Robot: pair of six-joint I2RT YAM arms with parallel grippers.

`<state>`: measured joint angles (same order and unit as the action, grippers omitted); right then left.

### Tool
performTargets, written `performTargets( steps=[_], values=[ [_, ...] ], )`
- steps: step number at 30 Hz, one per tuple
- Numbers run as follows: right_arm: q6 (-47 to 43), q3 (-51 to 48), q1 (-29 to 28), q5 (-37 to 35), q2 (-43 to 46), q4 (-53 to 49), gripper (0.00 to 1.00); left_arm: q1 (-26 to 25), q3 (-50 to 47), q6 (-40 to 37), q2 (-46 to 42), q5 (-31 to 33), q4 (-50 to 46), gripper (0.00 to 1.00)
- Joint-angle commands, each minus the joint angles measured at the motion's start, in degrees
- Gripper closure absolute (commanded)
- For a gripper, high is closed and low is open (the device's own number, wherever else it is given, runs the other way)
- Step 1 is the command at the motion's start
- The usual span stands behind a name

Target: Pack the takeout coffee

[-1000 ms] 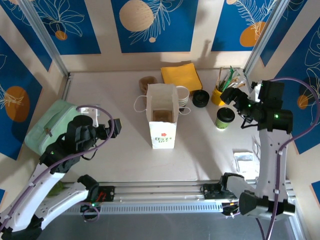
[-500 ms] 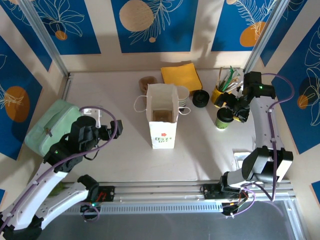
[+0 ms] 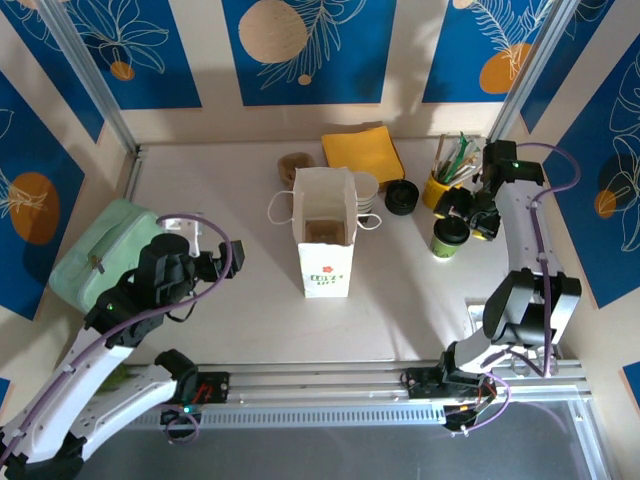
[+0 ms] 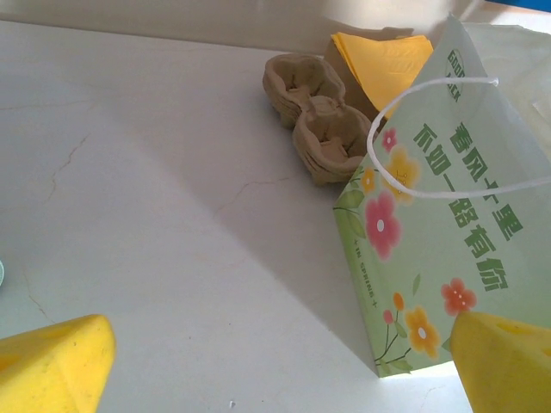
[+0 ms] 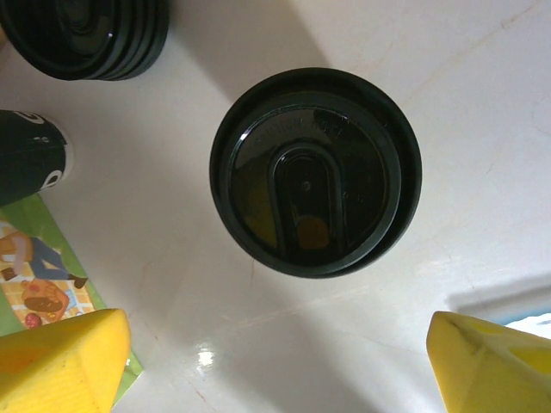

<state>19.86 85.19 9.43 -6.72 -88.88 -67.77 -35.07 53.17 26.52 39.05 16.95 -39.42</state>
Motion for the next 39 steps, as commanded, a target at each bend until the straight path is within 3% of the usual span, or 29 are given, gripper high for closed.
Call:
performTargets(
  steps=[1, 10, 14, 25, 28, 33, 39],
  values=[
    [-1.71, 1.47, -0.03, -0.14, -1.29, -0.71, 0.10, -0.20, 0.18, -0.38, -0.95, -0.77, 0.09, 0.00],
    [-2.60, 1.74, -0.11, -2.23, -5.41, 0.31, 0.08, -0.25, 0.09, -0.33, -1.30, -0.69, -0.04, 0.01],
    [-2.99, 1.99, -0.19, -2.73, -6.43, 1.01, 0.14, -0.27, 0.27, -0.40, -1.34, -0.61, -0.04, 0.01],
    [-3.39, 2.04, -0.73, -4.57, -9.32, 1.83, 0.15, -0.23, 0.18, -0.40, -1.17, -0.70, 0.31, 0.00],
    [-3.64, 1.92, -0.95, -3.92, -9.88, 2.11, 0.22, -0.29, 0.01, -0.52, -1.25, -0.52, 0.22, 0.00],
    [-3.78, 1.82, -1.42, -3.74, -10.86, 2.10, 0.25, -0.27, -0.08, -0.51, -1.43, -0.25, -0.12, 0.01],
    [-4.02, 1.82, -1.96, -3.30, -11.22, 1.85, 0.21, -0.28, -0.25, -0.52, -1.69, 0.14, -0.40, 0.01]
  ],
)
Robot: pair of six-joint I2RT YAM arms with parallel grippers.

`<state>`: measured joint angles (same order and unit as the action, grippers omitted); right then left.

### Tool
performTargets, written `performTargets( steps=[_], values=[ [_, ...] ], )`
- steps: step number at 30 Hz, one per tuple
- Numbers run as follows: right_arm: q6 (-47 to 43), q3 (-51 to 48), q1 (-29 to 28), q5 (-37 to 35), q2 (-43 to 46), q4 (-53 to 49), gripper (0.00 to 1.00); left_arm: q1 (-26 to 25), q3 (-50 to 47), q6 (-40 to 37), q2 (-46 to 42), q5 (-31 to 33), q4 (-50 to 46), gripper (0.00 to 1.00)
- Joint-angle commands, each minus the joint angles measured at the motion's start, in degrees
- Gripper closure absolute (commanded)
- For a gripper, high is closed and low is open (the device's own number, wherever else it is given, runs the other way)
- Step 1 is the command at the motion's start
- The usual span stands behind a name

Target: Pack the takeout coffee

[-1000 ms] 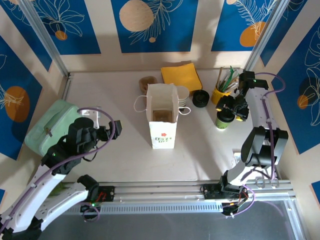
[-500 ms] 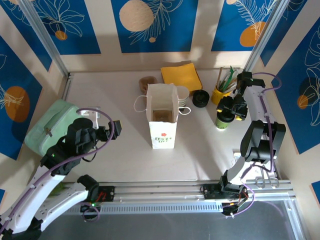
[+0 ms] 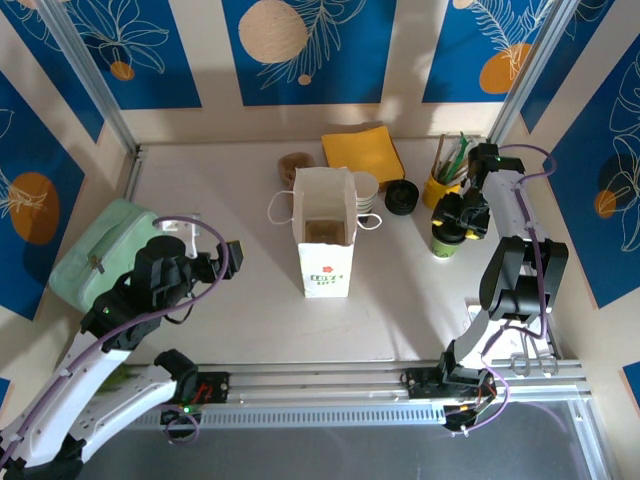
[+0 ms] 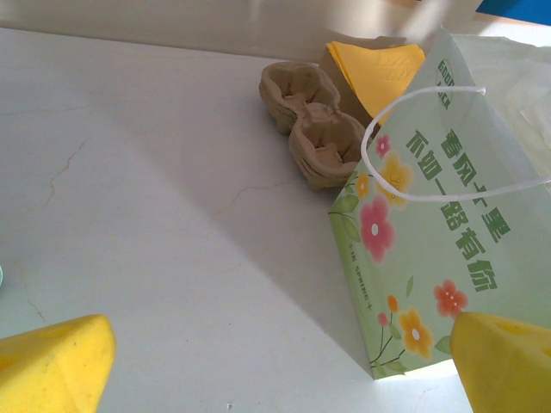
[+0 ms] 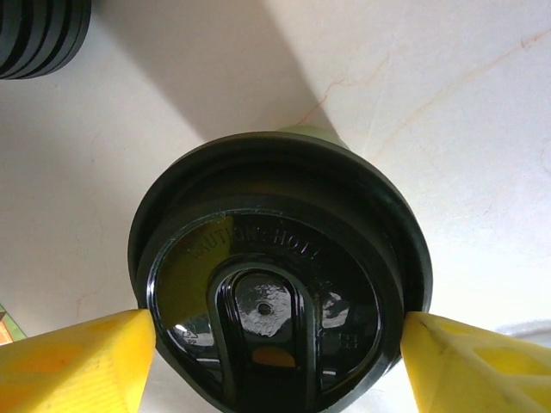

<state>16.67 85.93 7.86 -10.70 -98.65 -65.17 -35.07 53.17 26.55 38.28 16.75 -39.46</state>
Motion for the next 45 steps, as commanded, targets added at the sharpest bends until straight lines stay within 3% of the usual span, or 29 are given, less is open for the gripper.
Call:
performTargets(
  steps=[1, 13, 38, 45],
  values=[
    [-0.70, 1.08, -0.45, 0.62, -1.39, -0.90, 0.20, -0.21, -0.32, -0.58, -0.93, 0.31, -0.36, 0.01],
    [-0.39, 2.09, -0.34, 0.33, -0.97, -1.56, 0.16, -0.18, -0.43, -0.35, -1.10, 0.39, -0.83, 0.01],
    [0.15, 2.66, -1.00, -1.22, -4.53, -2.43, 0.22, -0.25, -1.05, -0.09, -1.98, 0.62, -1.06, 0.01],
    [-0.16, 3.02, -1.71, -1.28, -5.70, -2.64, 0.18, -0.26, -1.21, 0.00, -1.89, 0.39, -0.80, 0.01]
  ],
)
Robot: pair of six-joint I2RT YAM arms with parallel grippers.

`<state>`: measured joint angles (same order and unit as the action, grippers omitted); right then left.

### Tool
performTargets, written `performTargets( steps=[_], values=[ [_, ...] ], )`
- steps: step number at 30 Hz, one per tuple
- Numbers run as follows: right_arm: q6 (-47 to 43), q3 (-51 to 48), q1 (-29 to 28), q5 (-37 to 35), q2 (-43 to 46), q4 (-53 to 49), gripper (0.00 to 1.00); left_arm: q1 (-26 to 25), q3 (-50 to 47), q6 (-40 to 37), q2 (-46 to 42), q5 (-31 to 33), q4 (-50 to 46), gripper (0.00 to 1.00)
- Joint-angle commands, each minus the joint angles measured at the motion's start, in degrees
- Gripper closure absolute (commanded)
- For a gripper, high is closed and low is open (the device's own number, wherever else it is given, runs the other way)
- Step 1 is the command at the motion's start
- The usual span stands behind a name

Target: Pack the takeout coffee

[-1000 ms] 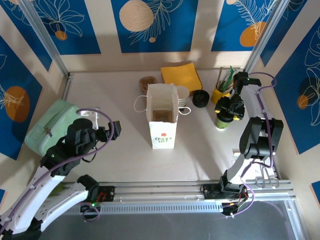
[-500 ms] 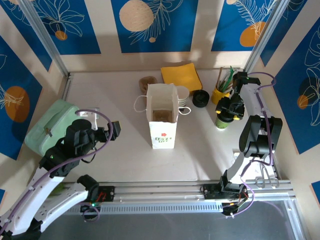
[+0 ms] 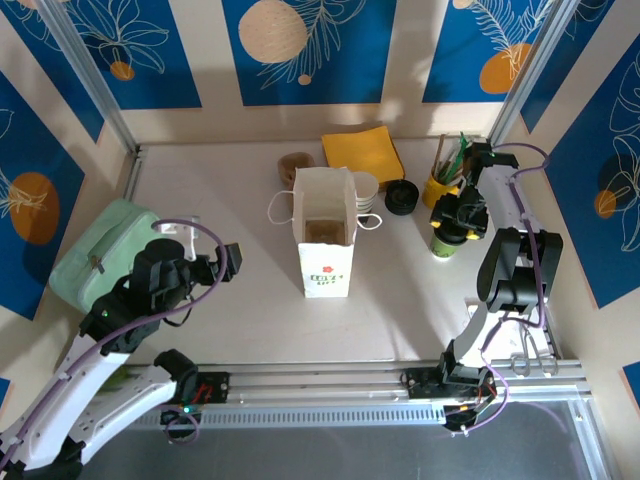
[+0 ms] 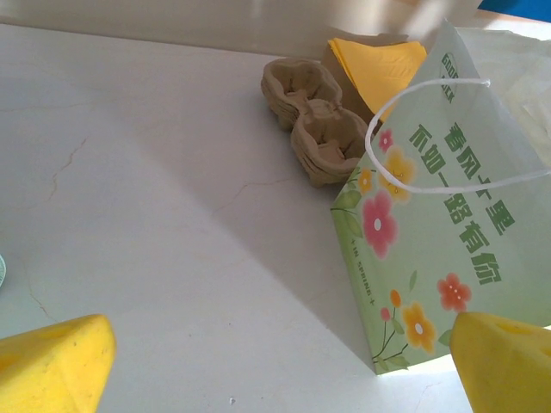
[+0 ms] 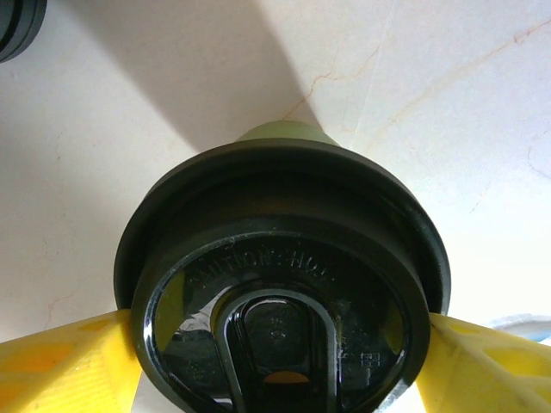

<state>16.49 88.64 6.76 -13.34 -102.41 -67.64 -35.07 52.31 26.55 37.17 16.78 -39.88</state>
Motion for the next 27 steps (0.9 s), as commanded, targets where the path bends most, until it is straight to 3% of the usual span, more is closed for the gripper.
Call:
performTargets(
  steps=[1, 7, 16, 27],
  values=[
    [0.00, 0.15, -0.70, 1.61, -2.00, -0.13, 0.18, -0.24, -0.29, -0.05, -0.78, 0.41, -0.38, 0.01],
    [-0.03, -1.07, -0.97, 1.41, -2.70, 0.58, 0.18, -0.27, -0.54, 0.24, -0.69, 0.28, -0.20, 0.01],
    [0.17, -2.02, -1.05, 1.61, -1.93, 1.06, 0.30, -0.23, -0.41, 0.17, -0.78, 0.36, -0.29, 0.01],
    [0.74, 0.86, -4.55, 0.71, 2.17, -2.90, 0.29, -0.26, -0.28, 0.59, -0.38, -0.15, 0.06, 0.01]
  ],
)
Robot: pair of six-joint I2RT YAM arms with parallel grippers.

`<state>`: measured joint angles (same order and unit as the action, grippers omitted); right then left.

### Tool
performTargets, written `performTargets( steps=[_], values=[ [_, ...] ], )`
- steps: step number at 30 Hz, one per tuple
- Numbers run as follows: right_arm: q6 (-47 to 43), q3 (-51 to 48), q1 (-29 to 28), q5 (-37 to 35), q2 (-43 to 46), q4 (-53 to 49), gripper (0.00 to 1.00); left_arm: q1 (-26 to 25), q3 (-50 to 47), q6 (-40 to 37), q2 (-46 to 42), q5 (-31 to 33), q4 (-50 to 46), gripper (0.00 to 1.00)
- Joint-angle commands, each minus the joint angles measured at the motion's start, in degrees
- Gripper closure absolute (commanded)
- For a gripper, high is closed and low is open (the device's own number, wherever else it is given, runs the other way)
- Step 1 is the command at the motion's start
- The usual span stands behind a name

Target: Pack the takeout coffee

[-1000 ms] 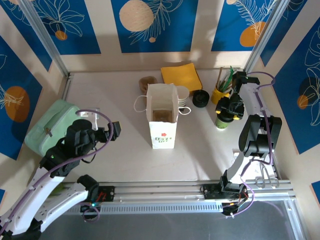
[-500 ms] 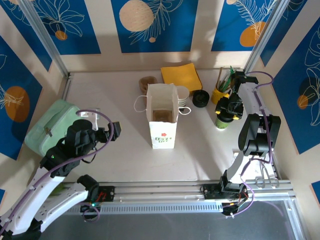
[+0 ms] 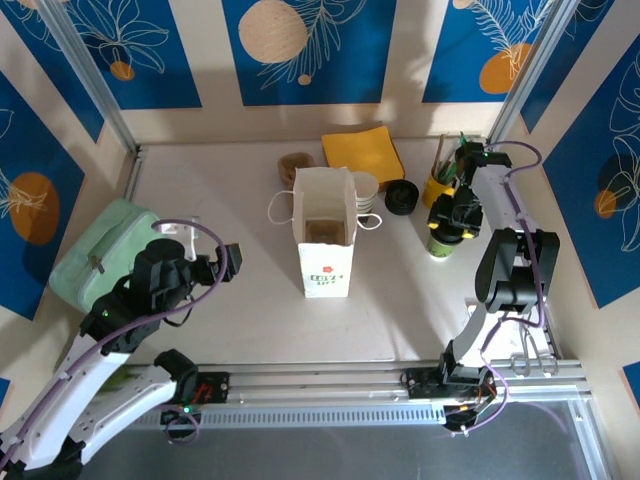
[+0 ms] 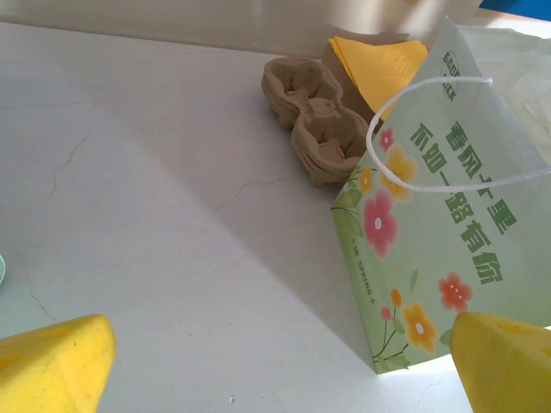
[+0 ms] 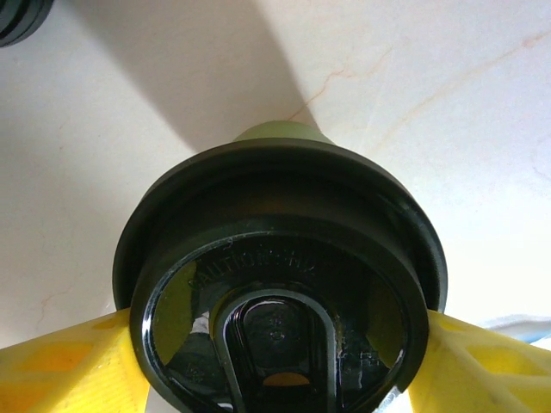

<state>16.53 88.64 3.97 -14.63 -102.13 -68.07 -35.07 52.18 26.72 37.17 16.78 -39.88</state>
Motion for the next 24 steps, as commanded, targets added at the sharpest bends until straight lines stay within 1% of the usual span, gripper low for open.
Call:
performTargets(
  steps=[1, 6, 10, 14, 24],
  values=[
    [0.99, 0.83, -2.23, 1.57, 2.49, -2.88, 0.29, -0.23, -0.11, 0.44, -0.43, -0.12, -0.07, 0.01],
    [1.42, 1.73, -3.91, 2.17, 4.87, -4.96, 0.29, -0.26, -0.15, 0.45, -0.49, -0.08, -0.20, 0.01],
    [2.08, 2.48, -6.44, 1.37, 5.92, -6.72, 0.29, -0.29, -0.06, 0.53, -0.42, -0.20, -0.07, 0.00],
    [2.68, 1.74, -9.47, 0.92, 6.48, -6.63, 0.29, -0.25, -0.14, 0.51, -0.51, -0.22, -0.03, 0.01],
    [4.56, -2.16, -14.51, 1.57, 4.90, -2.90, 0.28, -0.30, 0.11, 0.53, -0.50, -0.24, -0.20, 0.01]
  ],
)
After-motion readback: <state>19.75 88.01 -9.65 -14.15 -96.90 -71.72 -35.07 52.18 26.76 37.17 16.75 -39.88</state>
